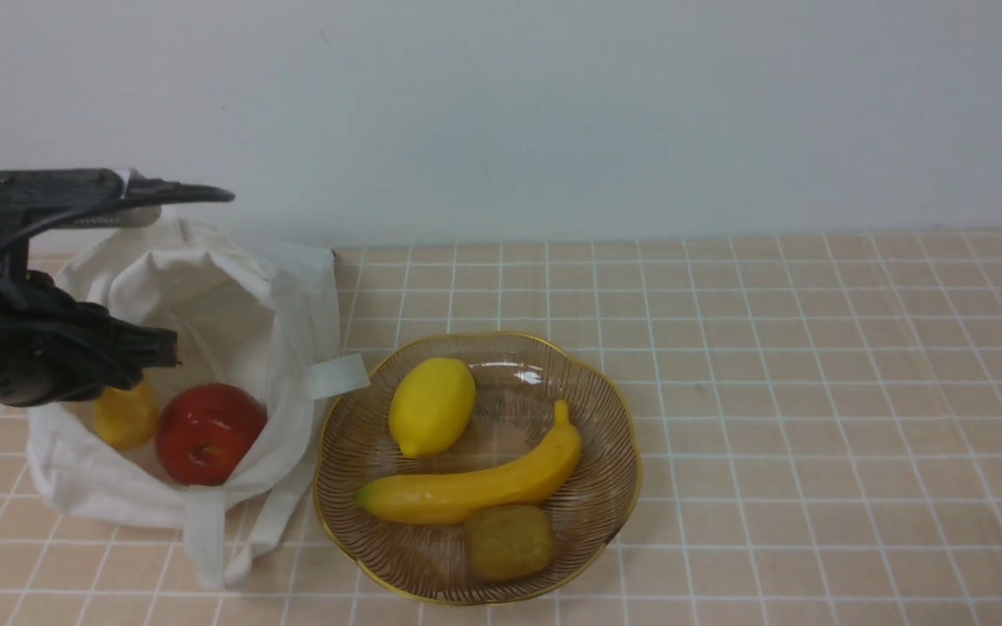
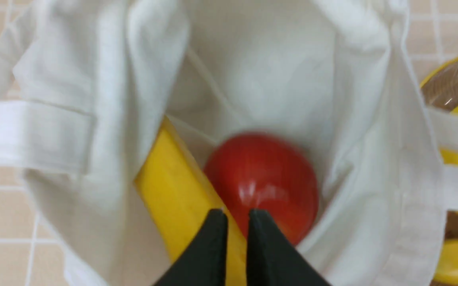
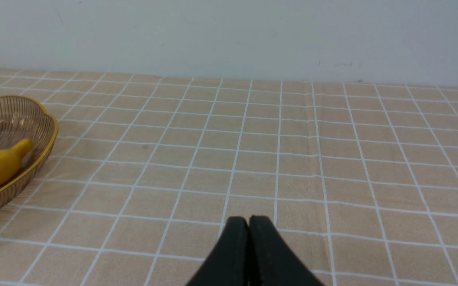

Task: Take the fruit out of the bag on the brown coffee tablecloth and place them on the plate.
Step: 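Reach into the white bag and grasp the banana with the left gripper, then place the banana on the plate with the left gripper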

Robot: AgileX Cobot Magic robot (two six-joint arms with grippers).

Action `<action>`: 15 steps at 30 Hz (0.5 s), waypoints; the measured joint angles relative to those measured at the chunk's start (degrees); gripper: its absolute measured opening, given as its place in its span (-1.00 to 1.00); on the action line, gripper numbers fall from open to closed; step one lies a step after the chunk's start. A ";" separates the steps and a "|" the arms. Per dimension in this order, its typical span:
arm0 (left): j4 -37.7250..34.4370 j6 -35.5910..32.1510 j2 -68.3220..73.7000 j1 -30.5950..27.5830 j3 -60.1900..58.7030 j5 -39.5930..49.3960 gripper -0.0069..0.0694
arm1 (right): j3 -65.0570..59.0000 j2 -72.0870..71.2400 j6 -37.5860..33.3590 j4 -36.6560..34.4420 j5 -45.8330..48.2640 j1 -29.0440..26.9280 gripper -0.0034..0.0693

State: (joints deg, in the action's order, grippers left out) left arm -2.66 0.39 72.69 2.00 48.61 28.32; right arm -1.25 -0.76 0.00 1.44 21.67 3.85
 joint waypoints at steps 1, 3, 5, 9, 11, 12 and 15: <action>0.00 0.12 -0.90 0.00 0.43 0.13 -0.72 | 0.00 0.00 0.00 0.00 0.00 0.00 -0.95; -0.13 0.44 -2.15 0.00 0.88 0.19 -0.73 | 0.00 0.00 0.00 0.00 0.00 0.00 -0.95; -0.19 0.76 -2.50 0.00 1.06 0.34 -0.73 | 0.00 0.00 0.00 0.00 0.00 0.00 -0.95; -1.18 2.71 -1.91 0.00 1.24 1.05 -0.73 | 0.00 0.00 0.00 0.00 0.00 0.00 -0.95; -2.33 3.52 -1.08 0.00 1.25 1.41 -0.73 | 0.00 0.00 0.00 0.00 0.00 0.00 -0.95; -2.91 3.66 -0.59 0.00 1.25 1.41 -0.73 | 0.00 0.00 0.00 0.00 0.00 0.00 -0.95; -5.78 3.66 1.53 0.00 1.25 1.34 -0.73 | 0.00 0.00 0.00 0.00 0.00 0.00 -0.95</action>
State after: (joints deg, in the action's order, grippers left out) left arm -8.45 4.05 74.21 2.00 49.86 29.66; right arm -1.25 -0.76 0.00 1.44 21.67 3.85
